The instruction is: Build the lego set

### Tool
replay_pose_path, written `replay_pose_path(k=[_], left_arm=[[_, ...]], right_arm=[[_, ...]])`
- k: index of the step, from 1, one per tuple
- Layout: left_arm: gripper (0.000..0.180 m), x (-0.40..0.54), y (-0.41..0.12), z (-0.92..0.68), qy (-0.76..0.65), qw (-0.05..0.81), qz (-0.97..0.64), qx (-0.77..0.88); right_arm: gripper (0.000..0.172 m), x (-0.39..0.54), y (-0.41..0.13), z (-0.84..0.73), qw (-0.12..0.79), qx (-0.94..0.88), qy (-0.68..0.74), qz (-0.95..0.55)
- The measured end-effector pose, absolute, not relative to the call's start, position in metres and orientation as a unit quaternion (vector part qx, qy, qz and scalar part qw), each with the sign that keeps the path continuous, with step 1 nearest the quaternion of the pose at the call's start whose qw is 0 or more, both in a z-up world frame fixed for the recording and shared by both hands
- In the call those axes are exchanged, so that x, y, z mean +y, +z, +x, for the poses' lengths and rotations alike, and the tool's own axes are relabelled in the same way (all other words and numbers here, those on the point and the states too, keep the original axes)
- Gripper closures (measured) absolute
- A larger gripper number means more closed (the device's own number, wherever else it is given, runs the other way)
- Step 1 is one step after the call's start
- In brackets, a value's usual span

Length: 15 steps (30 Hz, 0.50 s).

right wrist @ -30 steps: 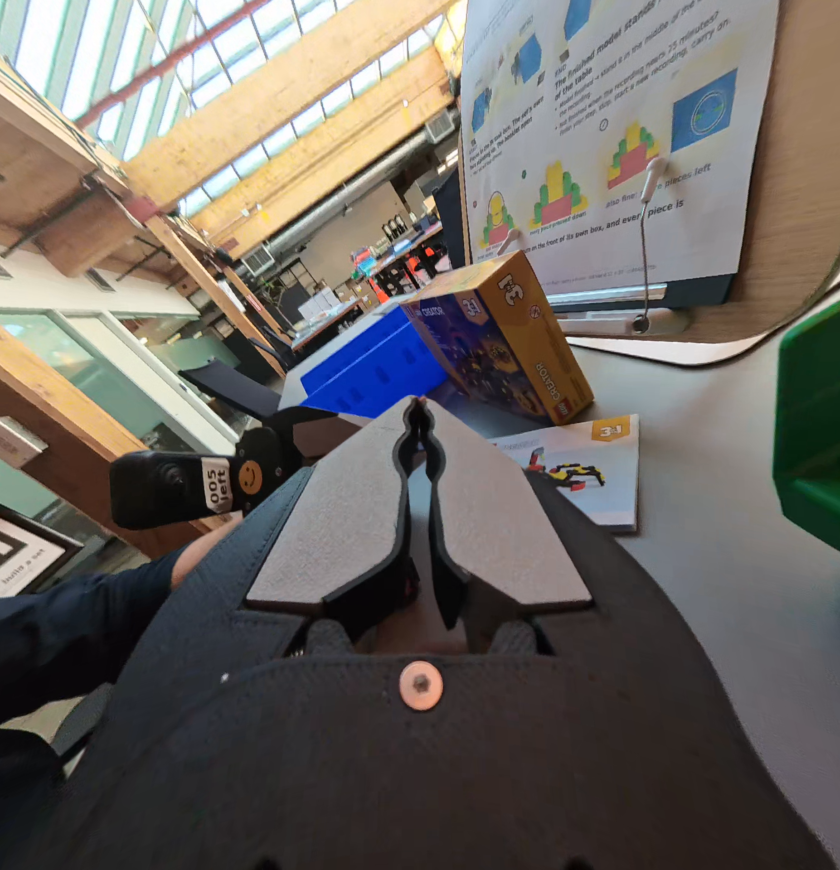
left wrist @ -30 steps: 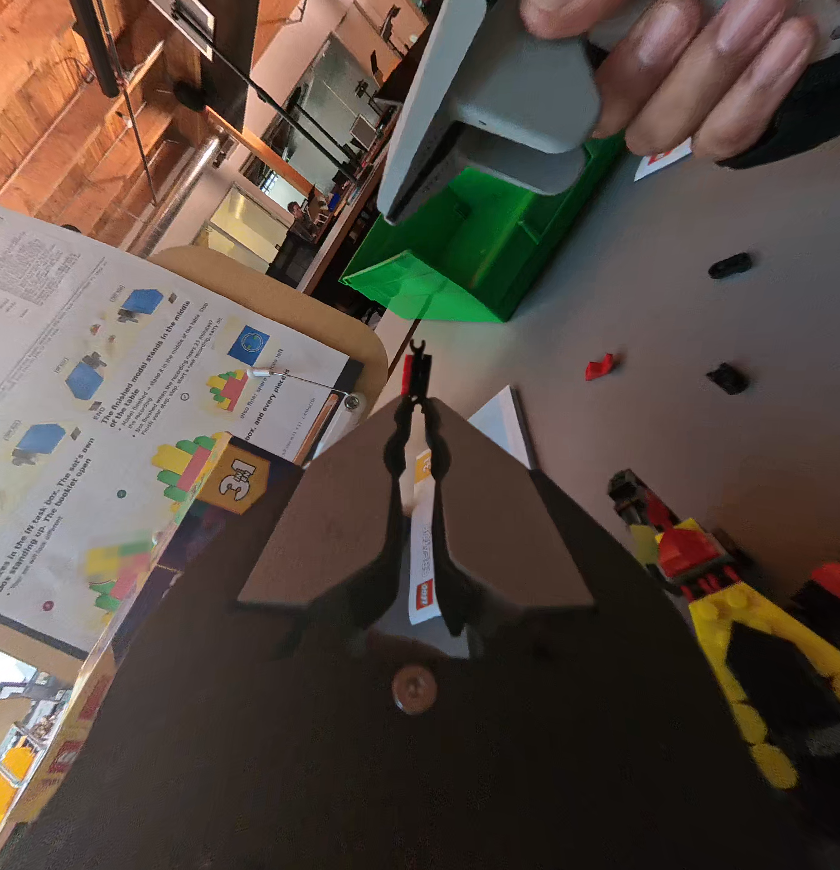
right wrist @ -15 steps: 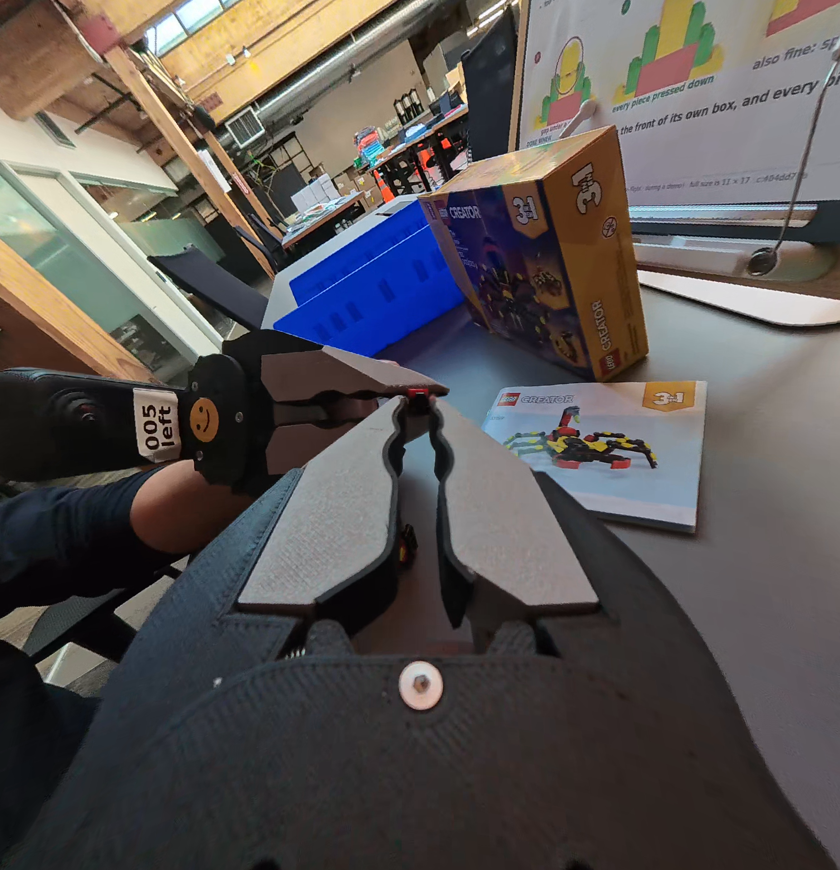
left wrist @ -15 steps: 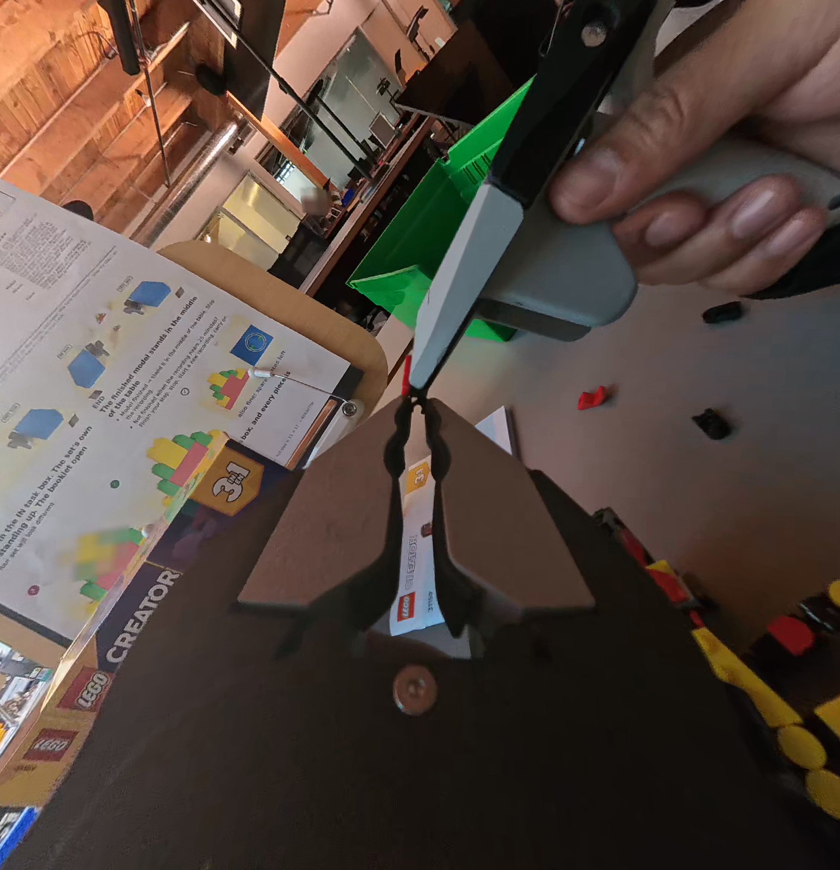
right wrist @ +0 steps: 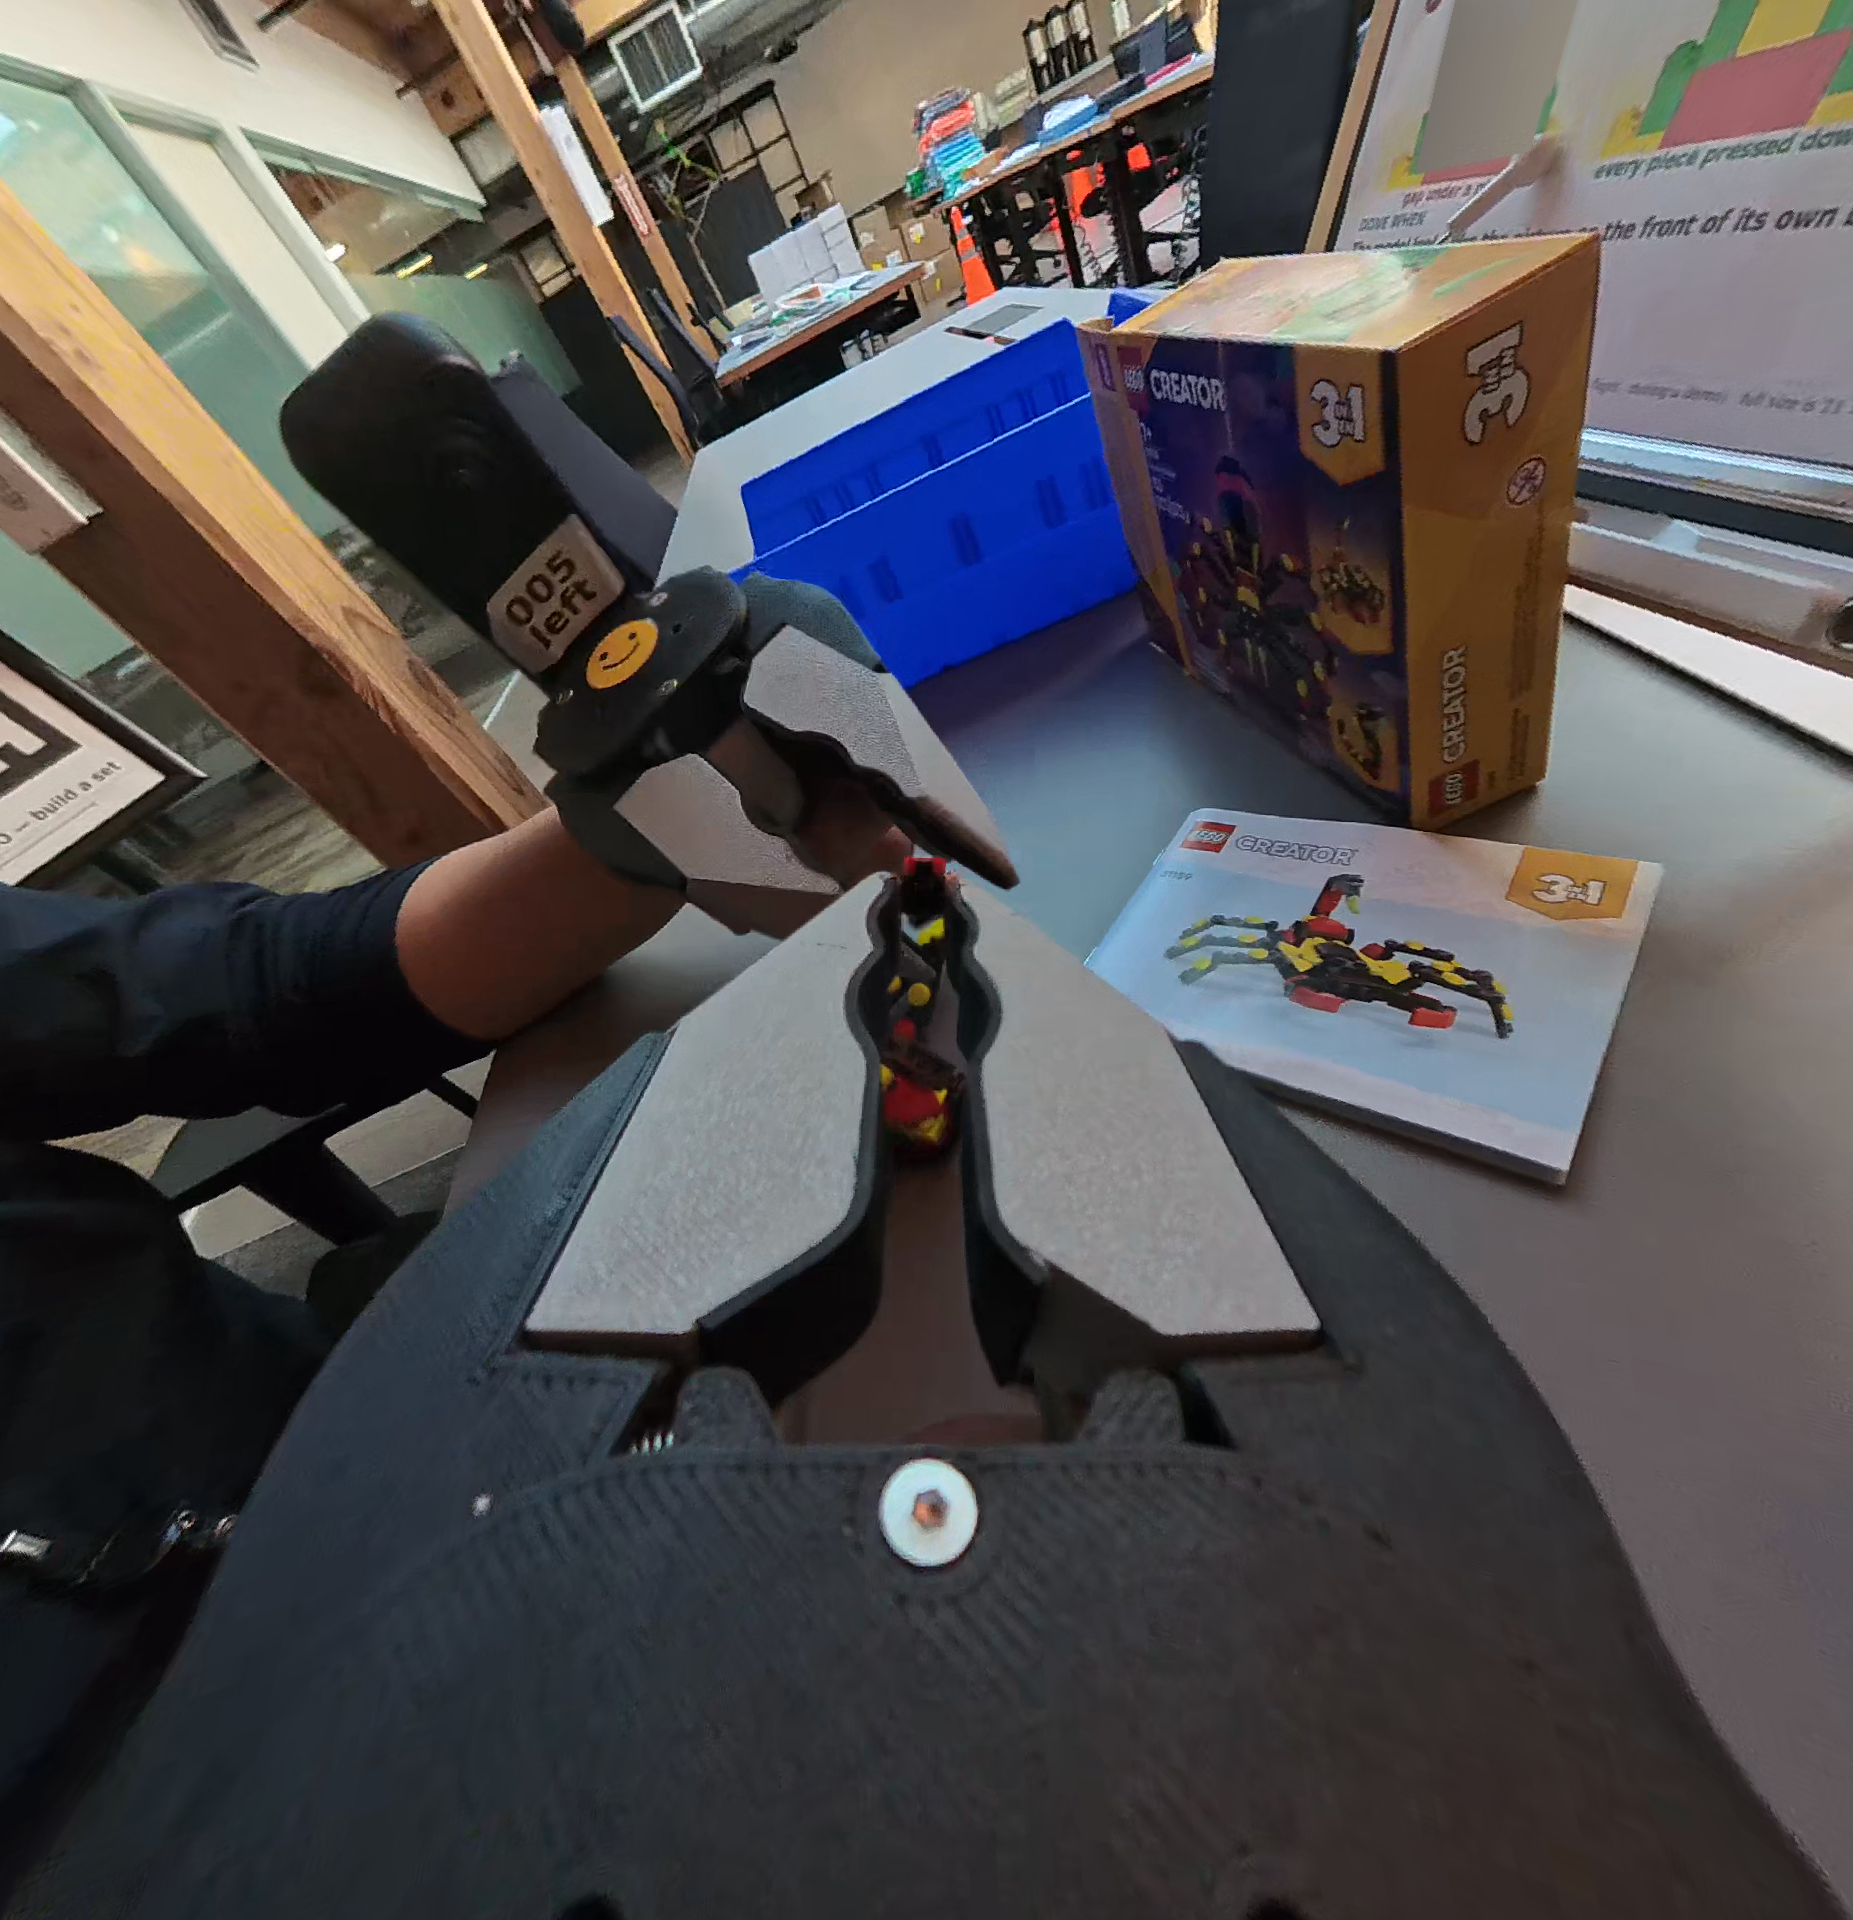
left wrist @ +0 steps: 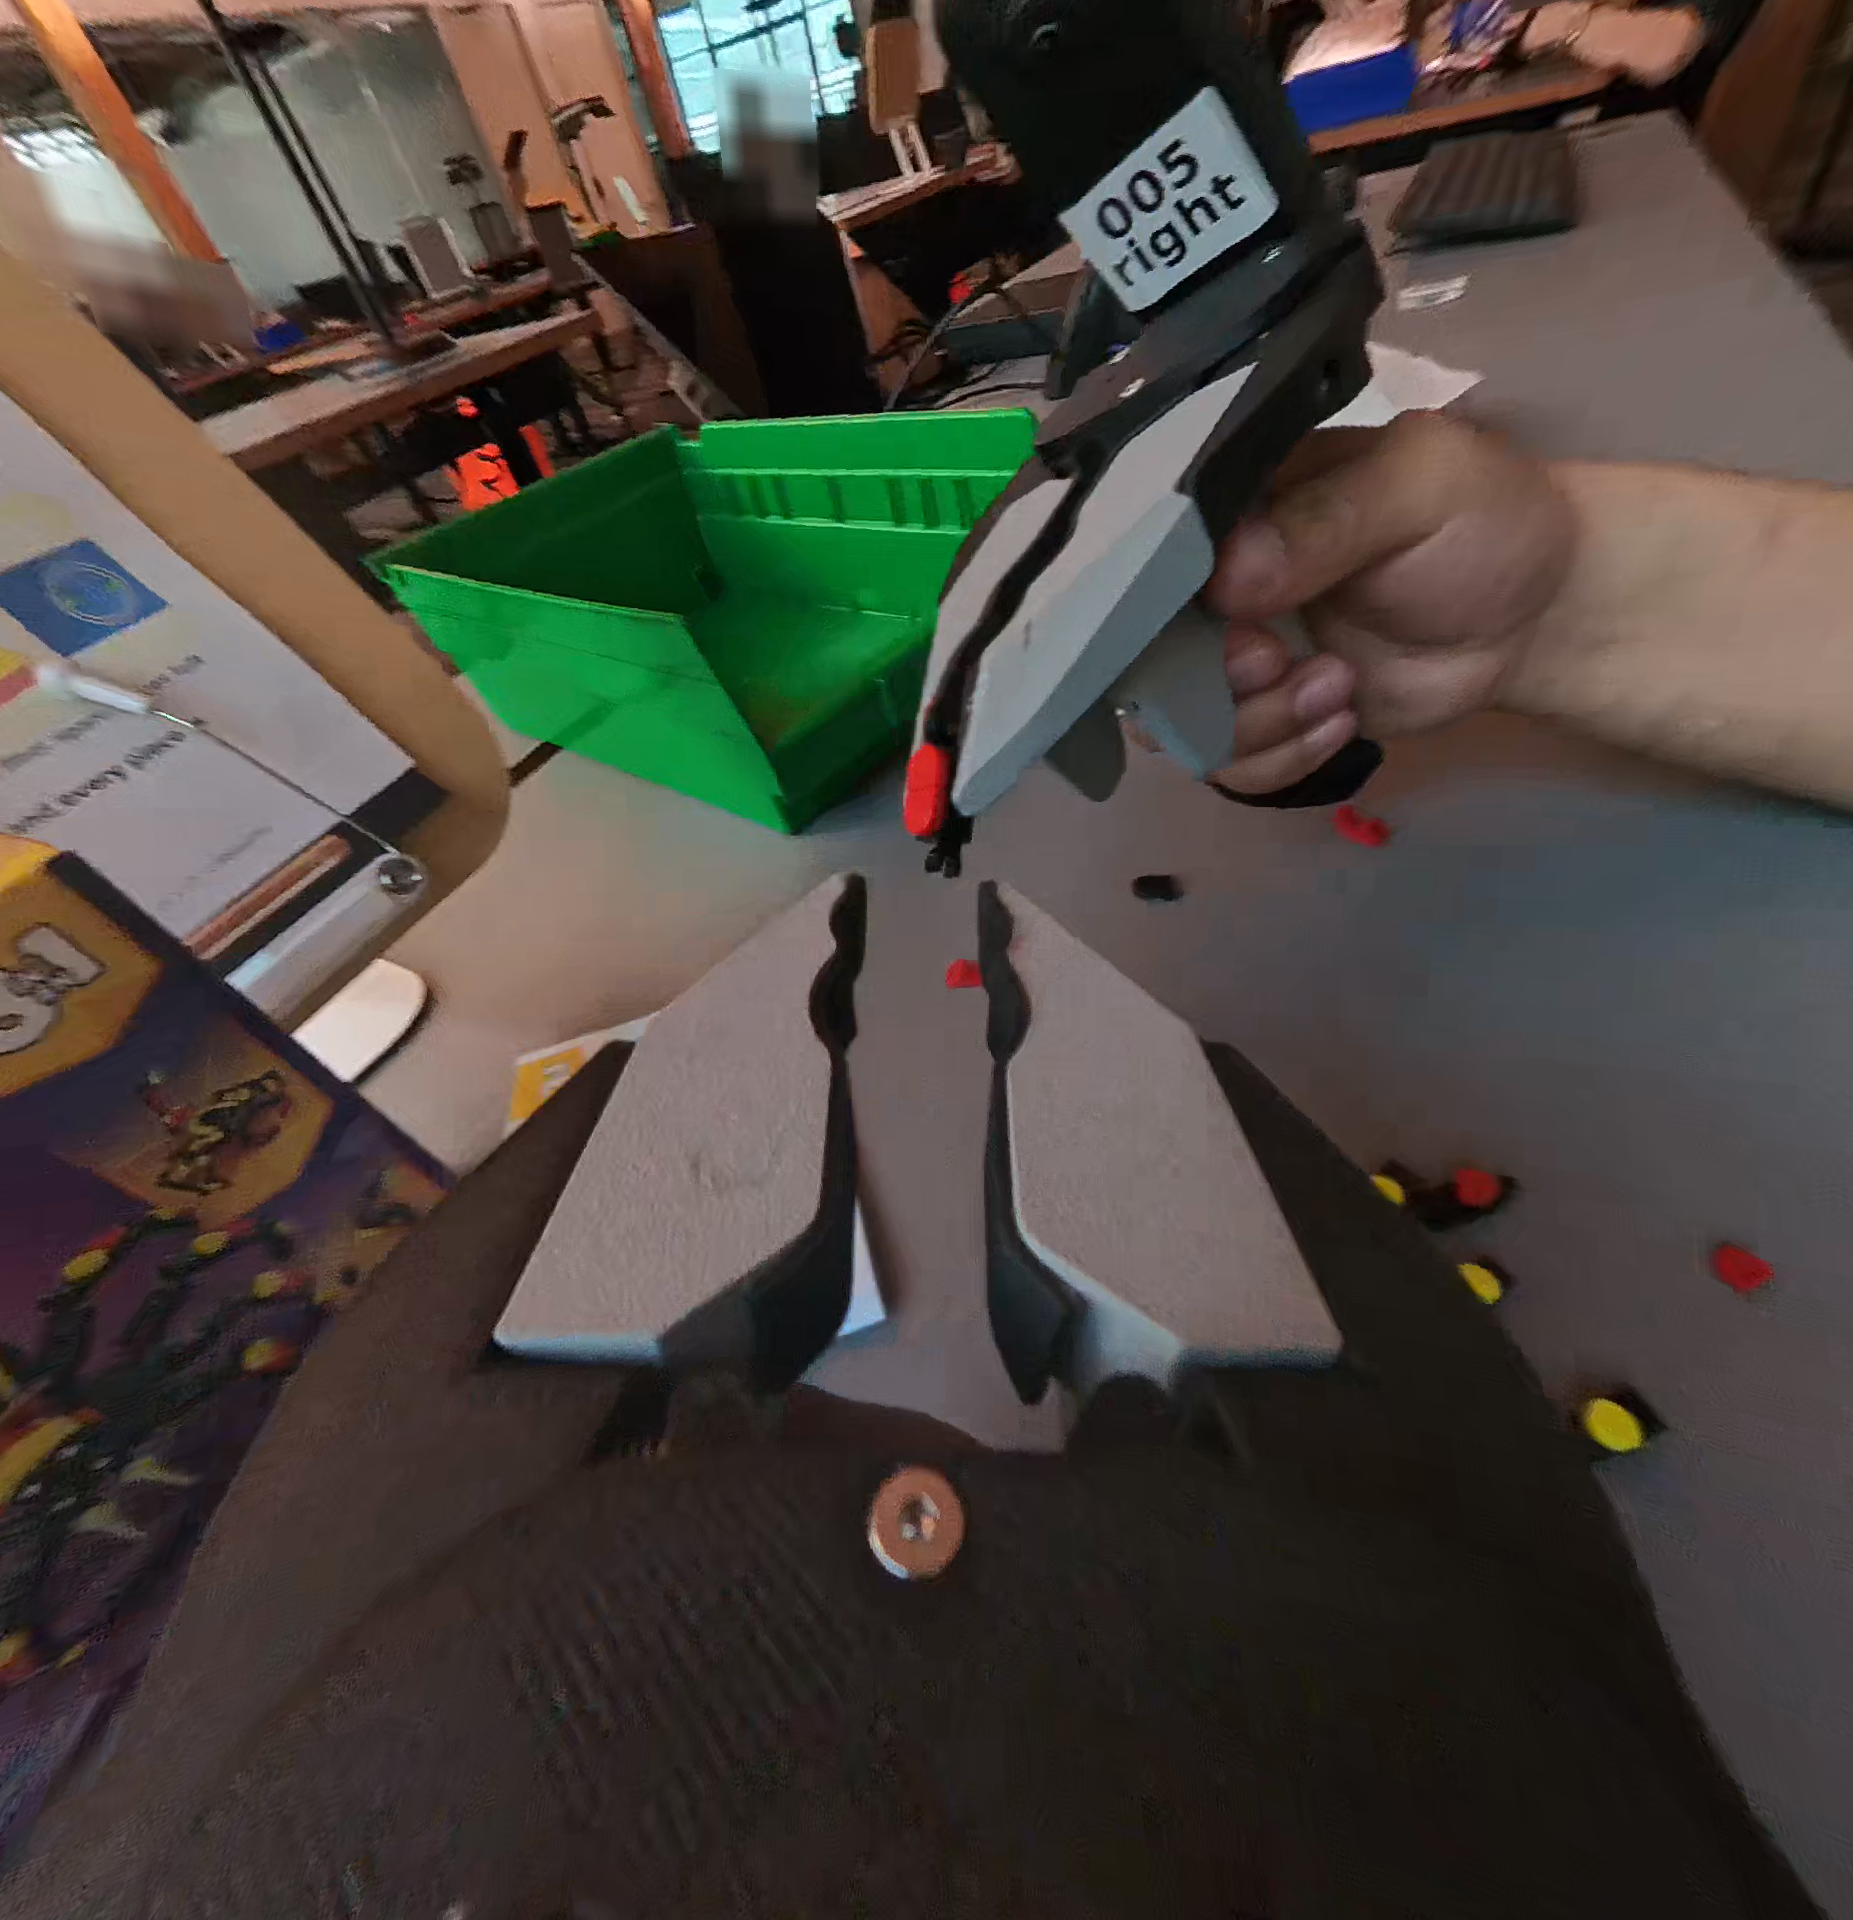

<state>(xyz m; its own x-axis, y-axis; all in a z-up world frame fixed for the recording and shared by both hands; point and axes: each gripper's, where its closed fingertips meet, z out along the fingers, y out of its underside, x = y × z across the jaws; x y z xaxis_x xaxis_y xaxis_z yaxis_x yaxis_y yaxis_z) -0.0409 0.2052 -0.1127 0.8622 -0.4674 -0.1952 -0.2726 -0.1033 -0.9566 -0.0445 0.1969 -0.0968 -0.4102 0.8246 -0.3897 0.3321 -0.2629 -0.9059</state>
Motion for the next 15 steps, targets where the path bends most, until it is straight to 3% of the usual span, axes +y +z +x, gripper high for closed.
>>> replay_pose_path(k=[8,15], left_arm=[[0.177,0.201,-0.109,-0.028,-0.141,0.622,-0.731,0.245],[0.178,0.205,-0.112,-0.033,-0.124,0.618,-0.738,0.241]], right_arm=[[0.167,0.191,-0.095,-0.041,0.175,-0.572,0.636,-0.488],[0.167,0.194,-0.096,-0.045,0.186,-0.567,0.632,-0.494]])
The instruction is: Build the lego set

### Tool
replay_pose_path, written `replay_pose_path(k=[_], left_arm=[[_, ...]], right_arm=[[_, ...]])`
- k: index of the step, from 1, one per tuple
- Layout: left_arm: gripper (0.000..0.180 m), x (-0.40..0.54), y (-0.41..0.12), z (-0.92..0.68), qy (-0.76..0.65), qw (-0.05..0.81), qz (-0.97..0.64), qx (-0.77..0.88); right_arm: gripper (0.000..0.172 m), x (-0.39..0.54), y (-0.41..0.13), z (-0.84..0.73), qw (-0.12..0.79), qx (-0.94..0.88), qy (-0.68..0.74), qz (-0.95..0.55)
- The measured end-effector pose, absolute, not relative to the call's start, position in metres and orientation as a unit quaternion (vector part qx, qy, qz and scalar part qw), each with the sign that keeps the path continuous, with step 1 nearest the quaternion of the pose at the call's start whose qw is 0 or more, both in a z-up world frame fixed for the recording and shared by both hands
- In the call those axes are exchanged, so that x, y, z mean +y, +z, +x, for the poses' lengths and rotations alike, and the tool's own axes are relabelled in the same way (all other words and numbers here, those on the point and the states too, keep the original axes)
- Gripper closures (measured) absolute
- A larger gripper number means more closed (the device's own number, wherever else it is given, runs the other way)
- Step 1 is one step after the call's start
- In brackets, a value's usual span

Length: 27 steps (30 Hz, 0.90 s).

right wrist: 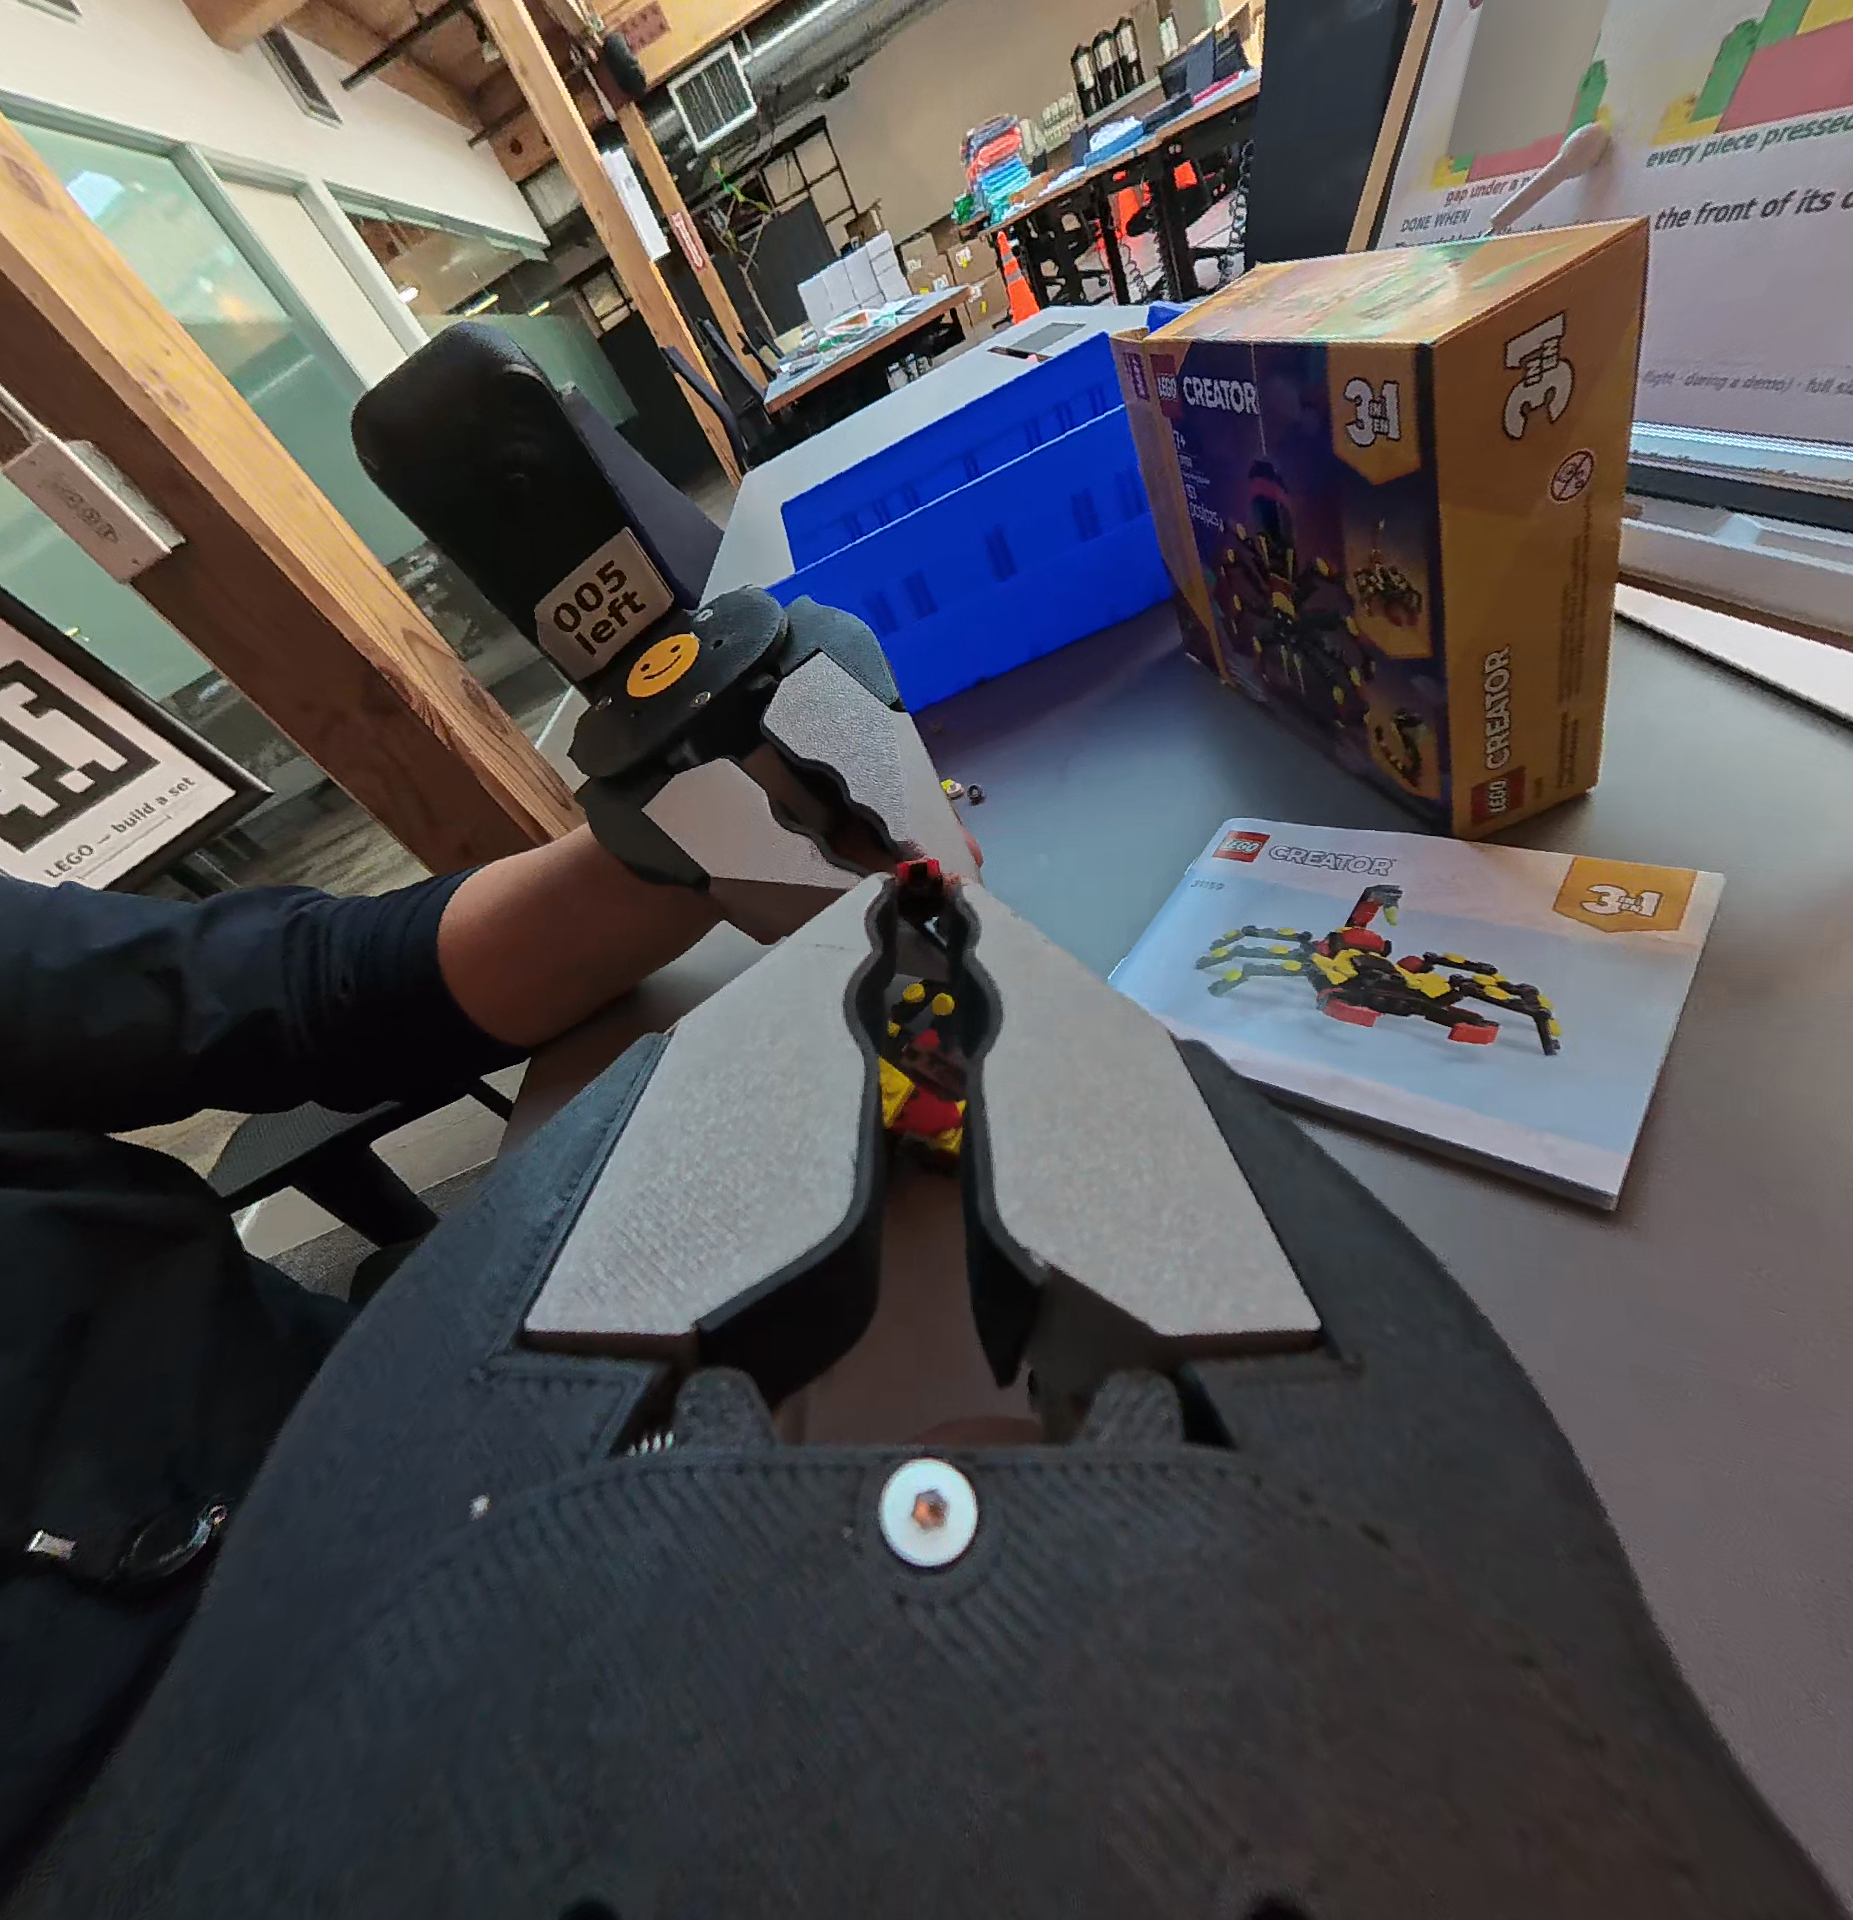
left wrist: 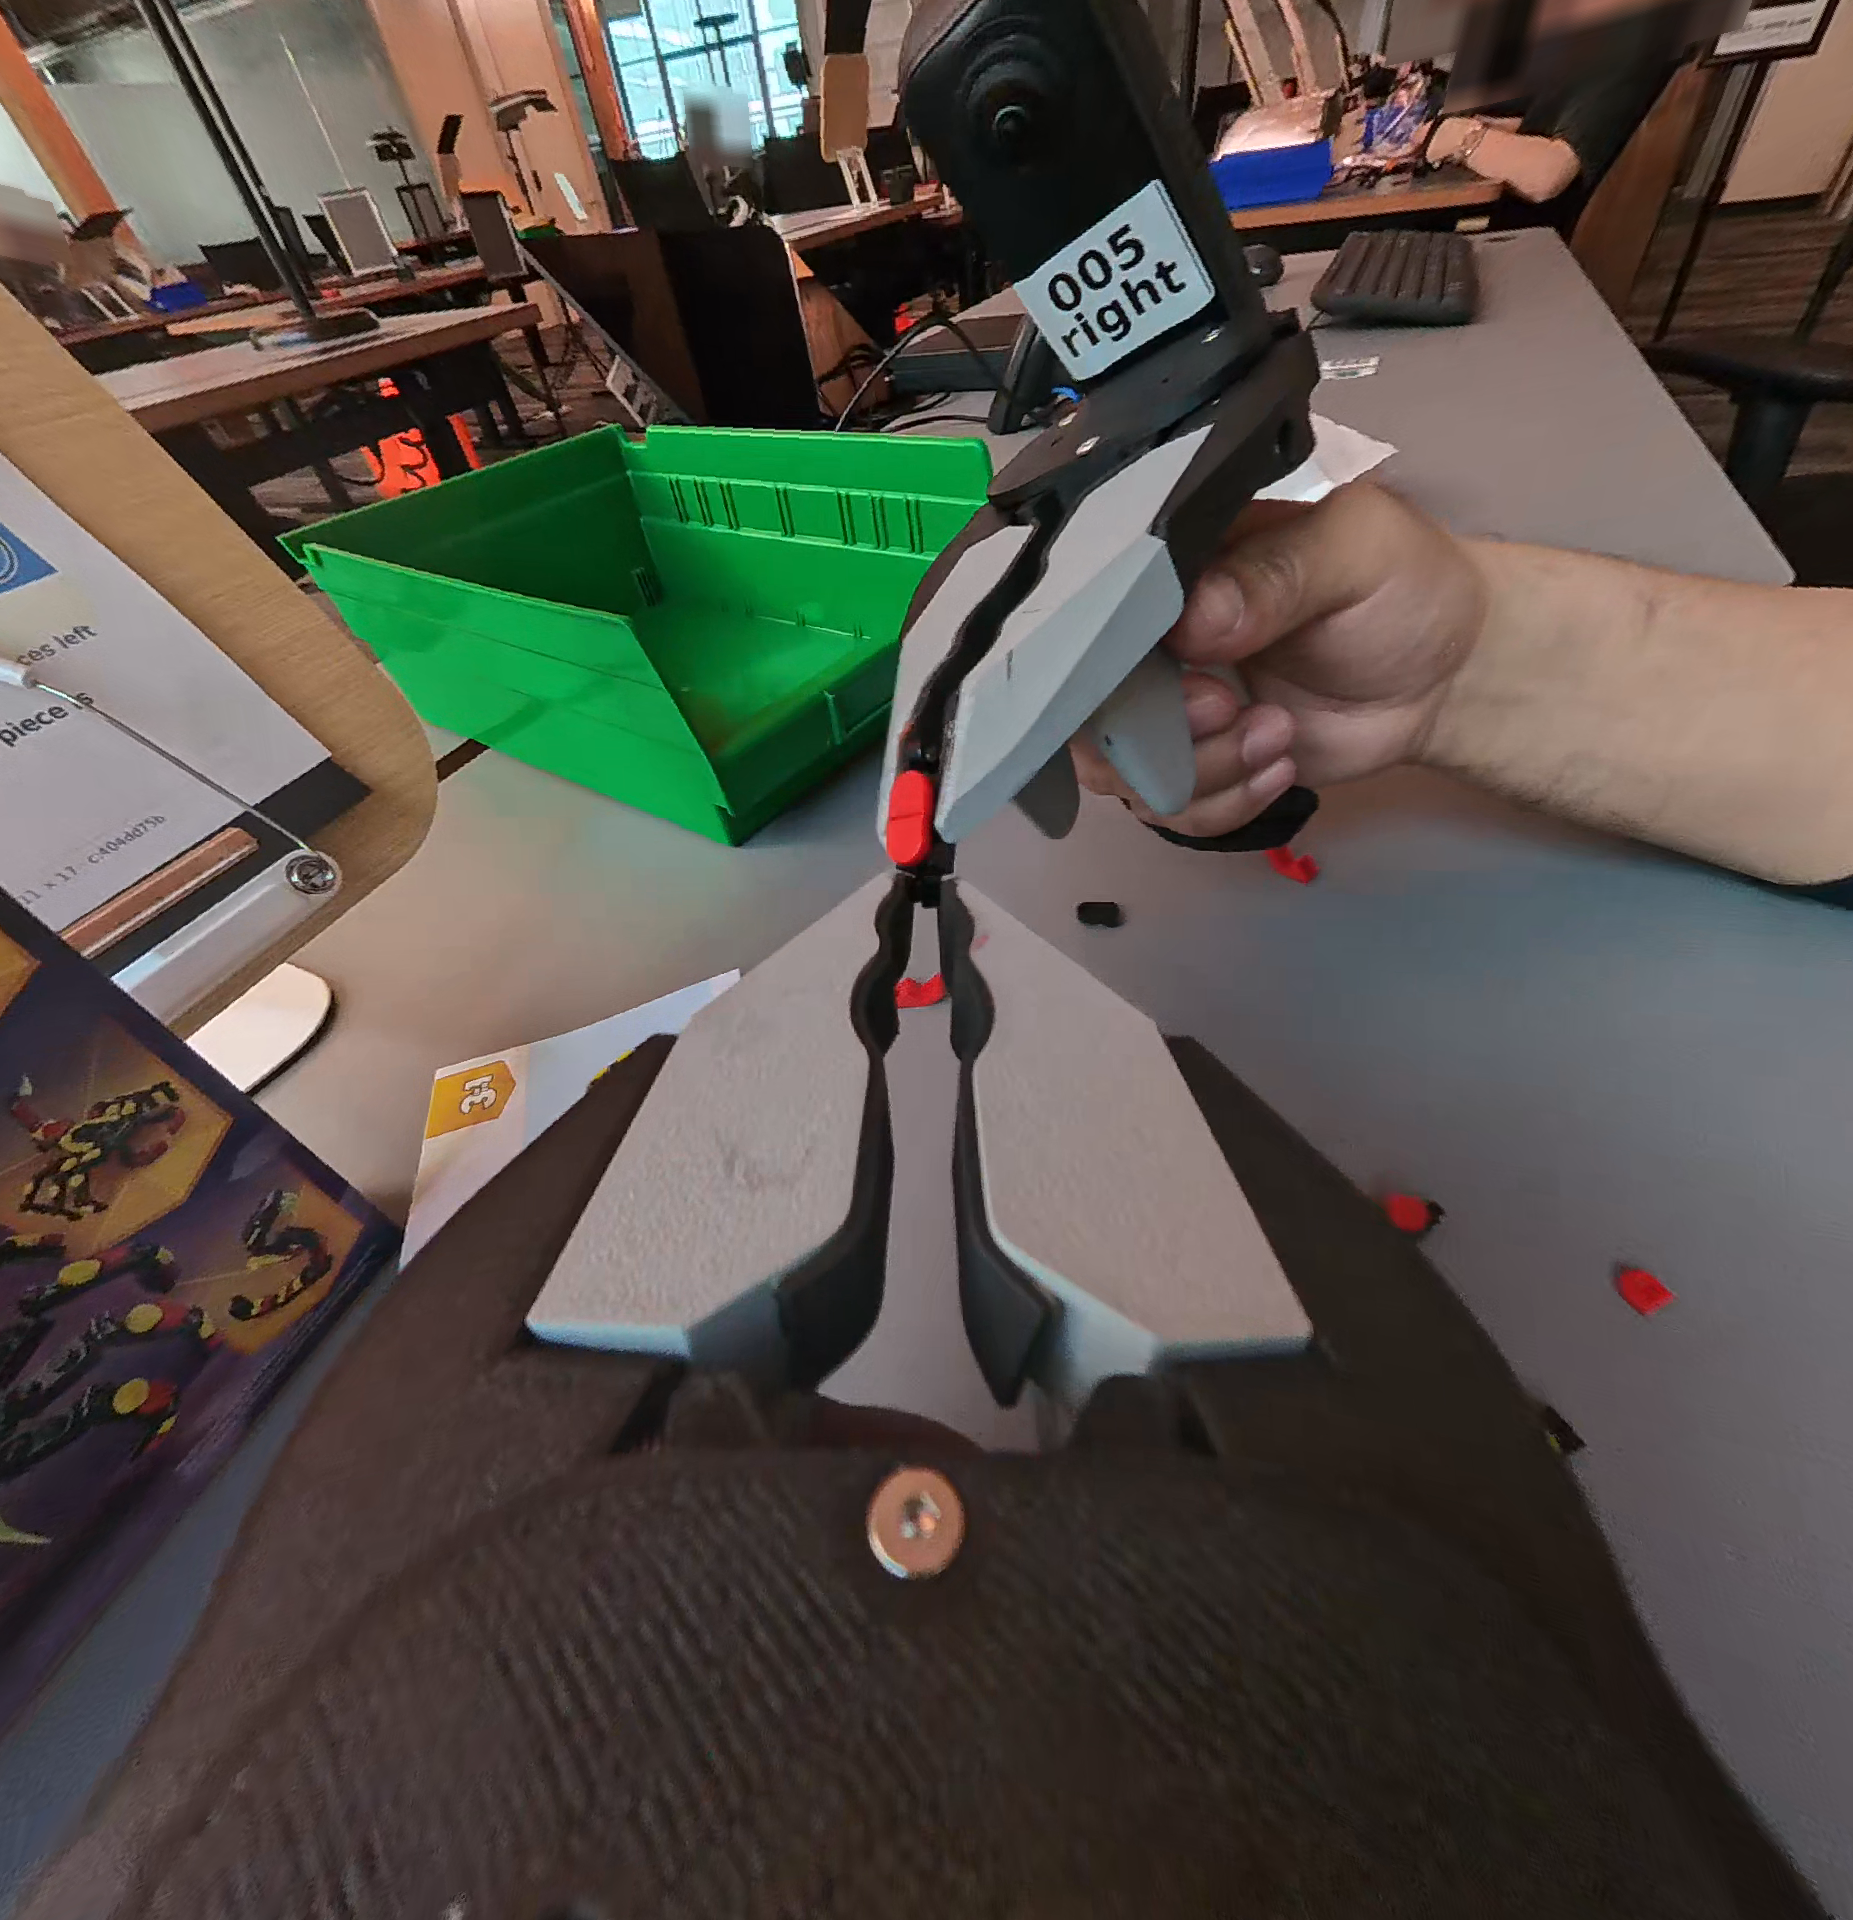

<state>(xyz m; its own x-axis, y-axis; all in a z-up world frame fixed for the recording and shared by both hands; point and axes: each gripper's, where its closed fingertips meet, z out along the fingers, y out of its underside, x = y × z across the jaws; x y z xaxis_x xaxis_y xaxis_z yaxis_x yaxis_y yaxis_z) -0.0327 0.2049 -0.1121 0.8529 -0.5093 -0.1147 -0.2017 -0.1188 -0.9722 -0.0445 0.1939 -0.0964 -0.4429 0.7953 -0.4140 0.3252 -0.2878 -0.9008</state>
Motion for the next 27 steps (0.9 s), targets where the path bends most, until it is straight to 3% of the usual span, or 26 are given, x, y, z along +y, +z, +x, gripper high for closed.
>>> replay_pose_path(k=[11,20,27], left_arm=[[0.178,0.214,-0.114,-0.057,-0.087,0.624,-0.753,0.19],[0.178,0.217,-0.114,-0.058,-0.084,0.632,-0.749,0.18],[0.178,0.21,-0.106,-0.039,-0.145,0.643,-0.725,0.2]], right_arm=[[0.172,0.212,-0.083,-0.042,0.216,-0.521,0.661,-0.494],[0.152,0.216,-0.065,-0.04,0.233,-0.484,0.703,-0.467],[0.146,0.216,-0.046,-0.03,0.231,-0.457,0.743,-0.43]])
